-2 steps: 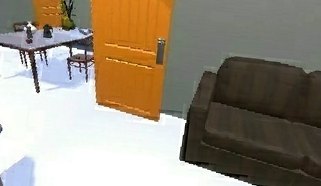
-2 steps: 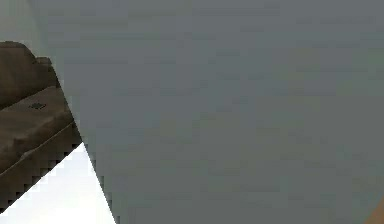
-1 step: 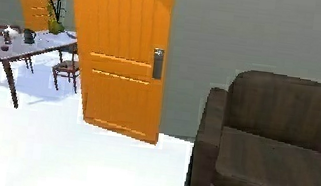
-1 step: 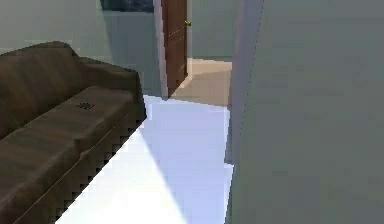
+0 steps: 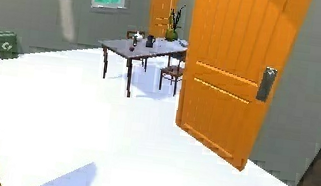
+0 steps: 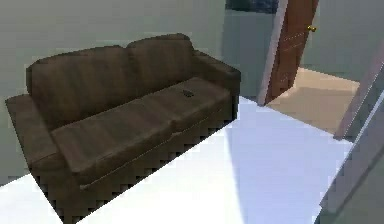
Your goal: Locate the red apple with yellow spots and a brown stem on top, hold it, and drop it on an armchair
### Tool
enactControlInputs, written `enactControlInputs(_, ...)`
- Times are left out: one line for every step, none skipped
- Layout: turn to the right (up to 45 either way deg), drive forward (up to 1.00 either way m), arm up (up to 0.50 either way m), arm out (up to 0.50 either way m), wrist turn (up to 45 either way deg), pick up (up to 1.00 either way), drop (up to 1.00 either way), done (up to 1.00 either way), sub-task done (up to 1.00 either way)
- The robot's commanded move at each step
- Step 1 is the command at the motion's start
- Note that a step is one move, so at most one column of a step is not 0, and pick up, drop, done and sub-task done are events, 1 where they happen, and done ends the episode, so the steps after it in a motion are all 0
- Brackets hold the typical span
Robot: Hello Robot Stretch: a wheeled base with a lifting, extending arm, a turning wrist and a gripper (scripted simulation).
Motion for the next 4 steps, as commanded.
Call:
enactControlInputs(0.0,0.5,0.0,0.0,0.0,0.0,0.0,0.0,0.0)
enactControlInputs(-15.0,0.0,0.0,0.0,0.0,0.0,0.0,0.0,0.0)
enactControlInputs(0.0,1.0,0.0,0.0,0.0,0.0,0.0,0.0,0.0)
enactControlInputs(0.0,0.7,0.0,0.0,0.0,0.0,0.0,0.0,0.0)
